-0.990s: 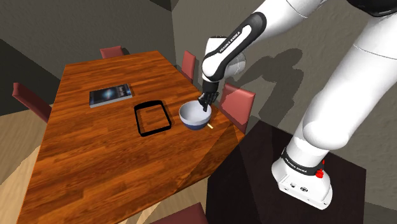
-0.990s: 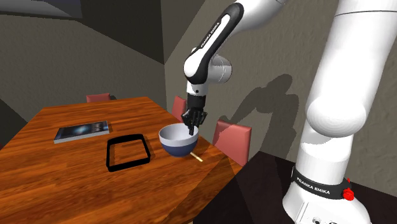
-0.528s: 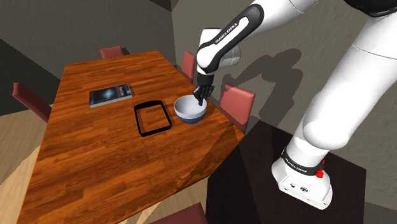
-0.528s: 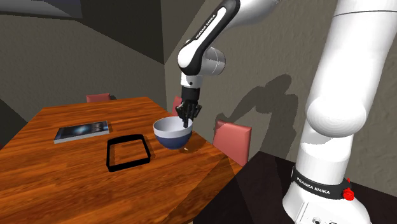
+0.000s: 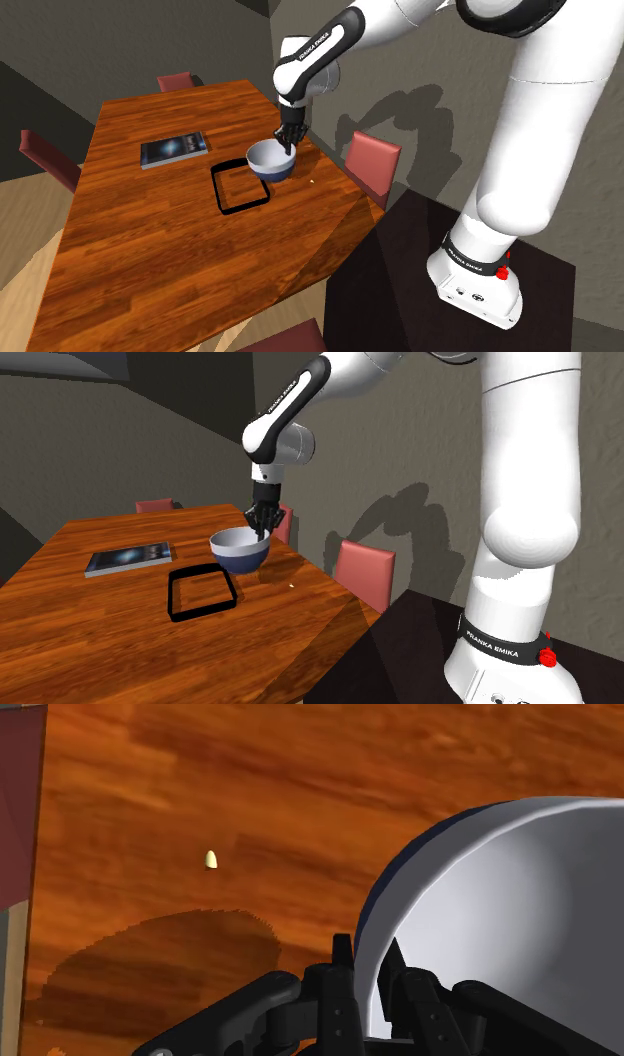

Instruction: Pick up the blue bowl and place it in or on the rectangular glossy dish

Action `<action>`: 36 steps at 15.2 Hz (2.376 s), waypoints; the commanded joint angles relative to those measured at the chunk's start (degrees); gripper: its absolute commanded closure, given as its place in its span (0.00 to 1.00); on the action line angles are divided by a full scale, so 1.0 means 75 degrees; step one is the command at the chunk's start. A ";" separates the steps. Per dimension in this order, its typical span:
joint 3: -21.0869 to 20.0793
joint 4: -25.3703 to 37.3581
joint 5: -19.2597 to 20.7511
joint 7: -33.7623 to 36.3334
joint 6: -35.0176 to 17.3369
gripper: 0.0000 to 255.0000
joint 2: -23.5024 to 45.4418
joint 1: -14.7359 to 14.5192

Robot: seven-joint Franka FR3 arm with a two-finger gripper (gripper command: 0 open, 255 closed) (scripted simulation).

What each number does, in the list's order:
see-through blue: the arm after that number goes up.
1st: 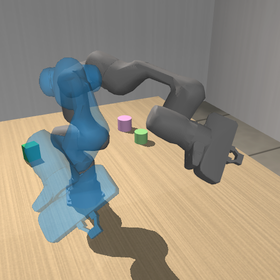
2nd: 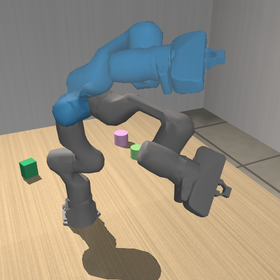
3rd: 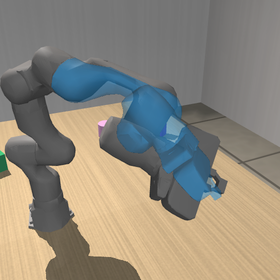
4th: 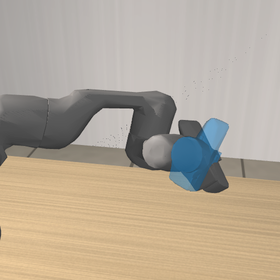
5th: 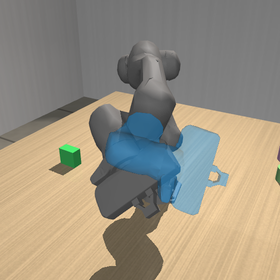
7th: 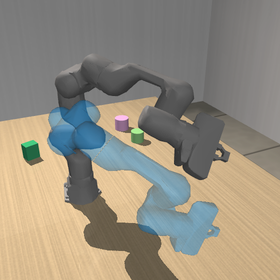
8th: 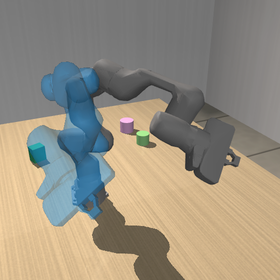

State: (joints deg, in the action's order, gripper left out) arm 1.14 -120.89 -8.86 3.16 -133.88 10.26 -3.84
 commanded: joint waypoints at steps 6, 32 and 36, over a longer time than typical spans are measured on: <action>-0.0054 0.2907 0.0119 0.0362 0.1016 1.00 0.1860 -0.0108; -0.0112 0.6691 0.0182 0.0601 0.1441 1.00 0.5196 -0.0200; -0.0113 0.6691 0.0182 0.0601 0.1441 1.00 0.5196 -0.0199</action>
State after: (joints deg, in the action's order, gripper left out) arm 0.29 -70.72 -7.49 7.68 -123.02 49.23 -5.34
